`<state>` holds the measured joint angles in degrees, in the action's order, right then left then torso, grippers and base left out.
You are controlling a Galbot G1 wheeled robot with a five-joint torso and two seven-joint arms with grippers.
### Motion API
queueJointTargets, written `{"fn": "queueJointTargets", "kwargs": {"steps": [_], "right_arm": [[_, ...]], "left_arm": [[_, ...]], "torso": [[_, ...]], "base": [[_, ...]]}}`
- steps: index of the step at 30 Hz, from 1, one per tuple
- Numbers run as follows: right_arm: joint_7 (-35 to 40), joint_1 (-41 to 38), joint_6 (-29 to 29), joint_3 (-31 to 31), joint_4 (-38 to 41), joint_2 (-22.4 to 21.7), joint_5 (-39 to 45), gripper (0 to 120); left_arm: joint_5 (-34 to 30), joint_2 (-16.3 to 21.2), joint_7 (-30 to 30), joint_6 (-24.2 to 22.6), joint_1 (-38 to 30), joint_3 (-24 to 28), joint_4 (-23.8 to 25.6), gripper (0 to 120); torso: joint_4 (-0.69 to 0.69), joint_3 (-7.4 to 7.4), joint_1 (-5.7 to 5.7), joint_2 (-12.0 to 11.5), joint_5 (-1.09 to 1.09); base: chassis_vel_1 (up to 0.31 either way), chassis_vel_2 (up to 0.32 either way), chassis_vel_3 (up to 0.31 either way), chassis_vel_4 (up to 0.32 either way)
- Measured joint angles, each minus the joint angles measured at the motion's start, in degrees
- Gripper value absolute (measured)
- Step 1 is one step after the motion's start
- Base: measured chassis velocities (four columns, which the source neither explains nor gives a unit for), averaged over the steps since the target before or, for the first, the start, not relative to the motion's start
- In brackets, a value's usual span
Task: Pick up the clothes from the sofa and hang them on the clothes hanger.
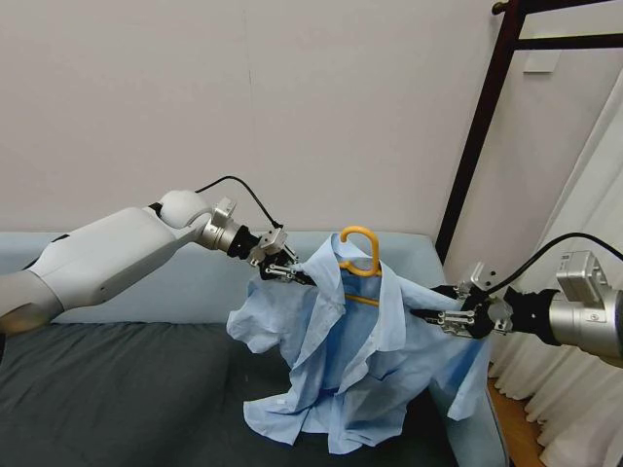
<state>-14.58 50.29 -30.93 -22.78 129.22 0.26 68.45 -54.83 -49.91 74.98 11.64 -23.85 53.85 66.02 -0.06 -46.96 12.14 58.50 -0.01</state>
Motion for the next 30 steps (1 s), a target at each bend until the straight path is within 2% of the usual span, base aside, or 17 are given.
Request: {"fn": "queueJointTargets", "kwargs": {"steps": [4, 5, 8, 17, 24, 25, 26, 28, 30], "right_arm": [[0.60, 0.01, -0.44, 0.01, 0.62, -0.06, 1.57, 13], [0.60, 0.01, -0.44, 0.01, 0.62, -0.06, 1.57, 13], [0.91, 0.00, -0.48, -0.01, 1.58, -0.06, 2.63, 1], [1.48, -0.14, -0.38, -0.30, 2.96, -0.41, 2.82, 1], [2.80, -0.30, -0.32, -0.59, 1.86, 0.06, 4.47, 1], [2.80, -0.30, -0.32, -0.59, 1.86, 0.06, 4.47, 1], [2.92, -0.28, -0.32, -0.58, 1.39, 0.29, 4.70, 1], [4.23, -0.31, -0.71, -0.60, 0.21, 1.27, 6.69, 1], [5.01, -0.38, -1.10, -0.74, 0.02, 1.56, 7.33, 1]], "left_arm": [[0.14, 0.07, 0.26, 0.29, 0.00, 0.00, 0.11, 1], [0.14, 0.07, 0.26, 0.29, 0.00, 0.00, 0.11, 1], [0.50, 0.29, 0.08, 0.43, -0.25, 0.00, 0.59, 1], [0.82, 1.45, -2.86, 2.11, 0.03, 0.08, 2.00, 4], [0.98, 3.25, -7.15, 4.68, 0.00, -1.91, 3.38, 30], [0.98, 3.25, -7.15, 4.68, 0.00, -1.91, 3.38, 30], [0.99, 3.73, -7.18, 4.98, -0.36, -1.98, 3.50, 34], [1.07, 5.80, -7.28, 5.84, -1.07, -3.01, 4.83, 56], [1.37, 6.51, -7.28, 6.06, -1.10, -3.87, 5.41, 66]], "torso": [[0.00, 0.00, 0.00, 0.00, 0.00], [0.00, 0.00, 0.00, 0.00, 0.00], [0.00, 0.00, 0.00, 0.00, -0.01], [0.00, 0.00, 0.00, 0.00, -0.01], [-0.01, 0.00, 0.00, 0.00, -0.01], [-0.01, 0.00, 0.00, 0.00, -0.01], [0.00, 0.00, 0.00, 0.00, -0.01], [0.01, 0.00, 0.00, 0.00, -0.01], [0.00, 0.00, 0.00, 0.00, 0.00]], "base": [[0.000, 0.000, 0.000, 0.000], [0.000, 0.000, 0.000, 0.000], [0.000, 0.000, 0.000, 0.000], [0.000, 0.000, 0.000, 0.000], [0.000, 0.000, 0.000, 0.000], [0.000, 0.000, 0.000, 0.000], [0.000, 0.000, 0.000, 0.000], [0.000, 0.000, 0.000, 0.000], [0.000, 0.000, 0.000, 0.000]]}}
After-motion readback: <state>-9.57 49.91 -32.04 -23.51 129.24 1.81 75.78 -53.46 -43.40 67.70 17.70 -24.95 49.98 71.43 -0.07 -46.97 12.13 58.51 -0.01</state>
